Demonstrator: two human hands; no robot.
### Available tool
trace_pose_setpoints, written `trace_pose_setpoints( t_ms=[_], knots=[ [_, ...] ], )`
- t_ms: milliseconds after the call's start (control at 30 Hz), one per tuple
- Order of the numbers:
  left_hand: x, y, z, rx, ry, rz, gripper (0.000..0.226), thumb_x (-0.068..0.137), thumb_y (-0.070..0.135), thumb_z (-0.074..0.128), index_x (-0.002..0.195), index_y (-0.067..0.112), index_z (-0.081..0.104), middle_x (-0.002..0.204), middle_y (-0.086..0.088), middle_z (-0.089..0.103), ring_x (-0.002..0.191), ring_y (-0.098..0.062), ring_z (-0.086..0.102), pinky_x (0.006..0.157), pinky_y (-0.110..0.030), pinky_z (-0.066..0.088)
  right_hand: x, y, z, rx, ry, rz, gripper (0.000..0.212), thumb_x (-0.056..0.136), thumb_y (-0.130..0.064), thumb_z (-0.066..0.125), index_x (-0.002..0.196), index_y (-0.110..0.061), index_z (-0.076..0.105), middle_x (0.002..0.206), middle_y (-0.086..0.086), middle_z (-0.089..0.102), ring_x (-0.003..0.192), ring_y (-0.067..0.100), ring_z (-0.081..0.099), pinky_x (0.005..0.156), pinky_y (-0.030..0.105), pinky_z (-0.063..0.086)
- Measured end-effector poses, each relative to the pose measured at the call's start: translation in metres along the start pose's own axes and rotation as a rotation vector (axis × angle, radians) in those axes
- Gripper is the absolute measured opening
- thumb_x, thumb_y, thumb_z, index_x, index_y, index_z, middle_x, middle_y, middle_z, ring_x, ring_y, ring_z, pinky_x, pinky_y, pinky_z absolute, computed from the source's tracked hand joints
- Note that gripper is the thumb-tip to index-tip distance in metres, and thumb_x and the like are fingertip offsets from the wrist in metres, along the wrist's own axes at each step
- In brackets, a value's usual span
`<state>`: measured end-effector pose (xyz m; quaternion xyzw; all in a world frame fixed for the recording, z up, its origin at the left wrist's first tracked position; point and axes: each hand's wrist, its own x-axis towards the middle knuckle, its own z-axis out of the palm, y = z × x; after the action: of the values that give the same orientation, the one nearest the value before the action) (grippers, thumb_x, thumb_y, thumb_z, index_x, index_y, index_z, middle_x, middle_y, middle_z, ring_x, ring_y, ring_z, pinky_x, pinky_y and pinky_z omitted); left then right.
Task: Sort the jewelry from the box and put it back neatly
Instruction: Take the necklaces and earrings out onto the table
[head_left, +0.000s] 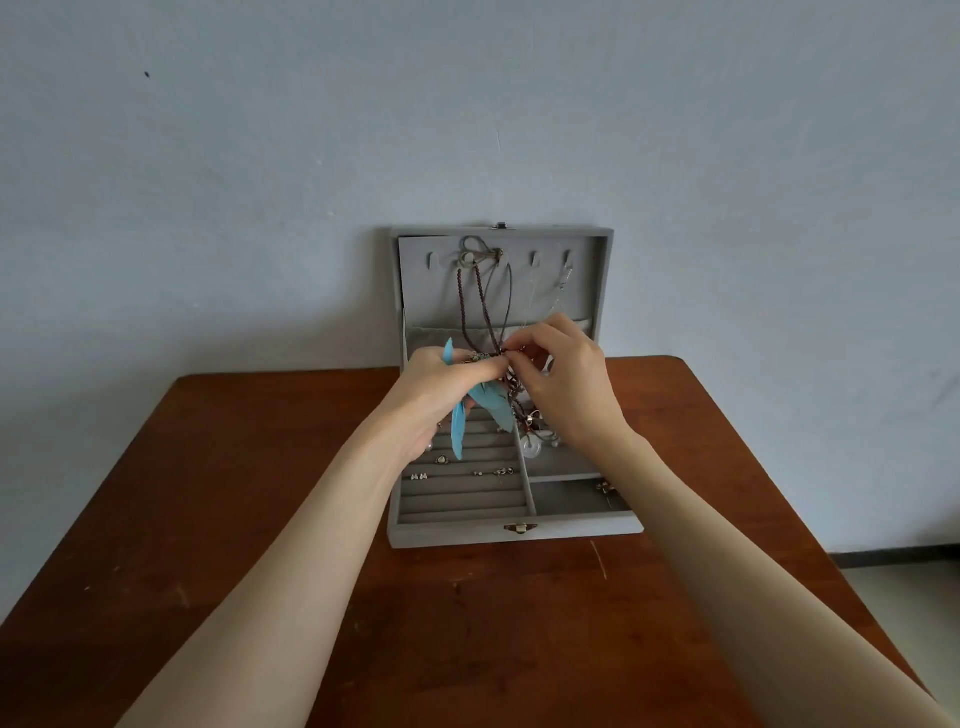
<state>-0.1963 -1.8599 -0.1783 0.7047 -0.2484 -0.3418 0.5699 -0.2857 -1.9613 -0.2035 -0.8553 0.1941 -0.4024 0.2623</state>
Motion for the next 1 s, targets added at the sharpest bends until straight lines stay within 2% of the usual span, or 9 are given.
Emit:
trace_pose_setpoints(
  t_ms=[100, 233, 367, 533, 600, 667, 800, 867, 1000],
  knots=[
    [0.0, -0.003, 0.001, 0.053, 0.03, 0.097, 0.012, 0.085, 0.02, 0.065, 0.087, 0.008, 0.068, 0.073, -0.002, 0.064, 0.068, -0.009, 0.057, 0.06, -0.017, 0.041, -0.001, 0.003, -0.002, -0.006, 0.004, -0.004, 0.01, 0.082, -0.005, 0.065, 0.091, -0.006, 0.07, 0.089, 0.003, 0.059, 0.072, 0.01, 0.053, 0.069, 0.013, 0.043],
    [0.001, -0.003, 0.001, 0.007, 0.109, 0.17, 0.004, 0.086, 0.014, 0.063, 0.086, 0.011, 0.067, 0.067, 0.003, 0.061, 0.05, 0.004, 0.056, 0.049, -0.007, 0.04, -0.001, 0.004, -0.003, -0.022, 0.007, -0.009, 0.009, 0.082, -0.007, 0.067, 0.089, -0.008, 0.071, 0.088, 0.003, 0.059, 0.071, 0.012, 0.054, 0.069, 0.025, 0.048],
    [0.004, -0.004, 0.005, -0.012, 0.149, 0.168, 0.014, 0.087, 0.015, 0.062, 0.098, 0.008, 0.066, 0.08, -0.001, 0.064, 0.07, -0.005, 0.058, 0.063, -0.015, 0.042, -0.002, 0.003, -0.001, -0.047, -0.008, -0.035, 0.009, 0.082, -0.009, 0.066, 0.089, -0.009, 0.072, 0.087, -0.003, 0.055, 0.07, 0.011, 0.053, 0.068, 0.031, 0.05],
    [0.008, -0.007, 0.008, -0.142, 0.194, 0.129, 0.023, 0.086, 0.014, 0.064, 0.106, 0.004, 0.064, 0.082, -0.002, 0.062, 0.073, -0.009, 0.056, 0.067, -0.019, 0.045, -0.003, 0.005, -0.001, -0.058, -0.024, -0.043, 0.011, 0.083, -0.01, 0.067, 0.091, -0.01, 0.073, 0.086, -0.004, 0.054, 0.071, 0.009, 0.052, 0.067, 0.024, 0.049],
    [0.008, -0.006, 0.007, -0.167, 0.201, 0.132, 0.02, 0.085, 0.015, 0.065, 0.103, 0.006, 0.064, 0.08, -0.002, 0.06, 0.073, -0.01, 0.054, 0.067, -0.02, 0.045, -0.002, 0.004, -0.002, -0.016, -0.054, 0.03, 0.011, 0.084, -0.01, 0.065, 0.091, -0.012, 0.073, 0.086, -0.003, 0.056, 0.069, 0.006, 0.051, 0.067, 0.01, 0.043],
    [0.005, -0.005, 0.006, -0.149, 0.191, 0.137, 0.019, 0.085, 0.016, 0.065, 0.101, 0.007, 0.065, 0.079, -0.001, 0.06, 0.074, -0.01, 0.053, 0.068, -0.02, 0.045, -0.001, 0.001, -0.005, 0.064, -0.087, 0.174, 0.013, 0.086, -0.012, 0.061, 0.092, -0.015, 0.073, 0.085, -0.007, 0.056, 0.071, 0.002, 0.051, 0.068, 0.006, 0.04],
    [-0.006, 0.002, 0.002, -0.152, 0.152, 0.157, 0.016, 0.084, 0.016, 0.066, 0.096, 0.007, 0.067, 0.078, -0.002, 0.063, 0.074, -0.01, 0.054, 0.067, -0.02, 0.044, 0.0, -0.01, -0.017, 0.402, -0.082, 0.463, 0.017, 0.091, -0.016, 0.054, 0.09, -0.015, 0.071, 0.079, -0.008, 0.064, 0.07, 0.003, 0.055, 0.065, 0.015, 0.042],
    [-0.015, 0.007, -0.001, -0.191, 0.136, 0.158, 0.01, 0.083, 0.017, 0.066, 0.09, 0.01, 0.067, 0.076, -0.001, 0.065, 0.075, -0.011, 0.055, 0.069, -0.021, 0.043, -0.004, -0.016, -0.024, 0.524, -0.163, 0.57, 0.022, 0.094, -0.024, 0.051, 0.087, -0.015, 0.07, 0.079, -0.004, 0.065, 0.069, 0.007, 0.055, 0.058, 0.016, 0.041],
    [-0.034, 0.012, -0.004, -0.216, 0.144, 0.175, 0.006, 0.082, 0.02, 0.067, 0.084, 0.014, 0.067, 0.076, 0.0, 0.064, 0.076, -0.009, 0.055, 0.071, -0.021, 0.042, -0.018, -0.029, -0.03, 0.566, -0.388, 0.663, 0.034, 0.094, -0.038, 0.049, 0.089, -0.012, 0.069, 0.084, 0.004, 0.067, 0.069, 0.009, 0.054, 0.06, 0.021, 0.04]
  ],
)
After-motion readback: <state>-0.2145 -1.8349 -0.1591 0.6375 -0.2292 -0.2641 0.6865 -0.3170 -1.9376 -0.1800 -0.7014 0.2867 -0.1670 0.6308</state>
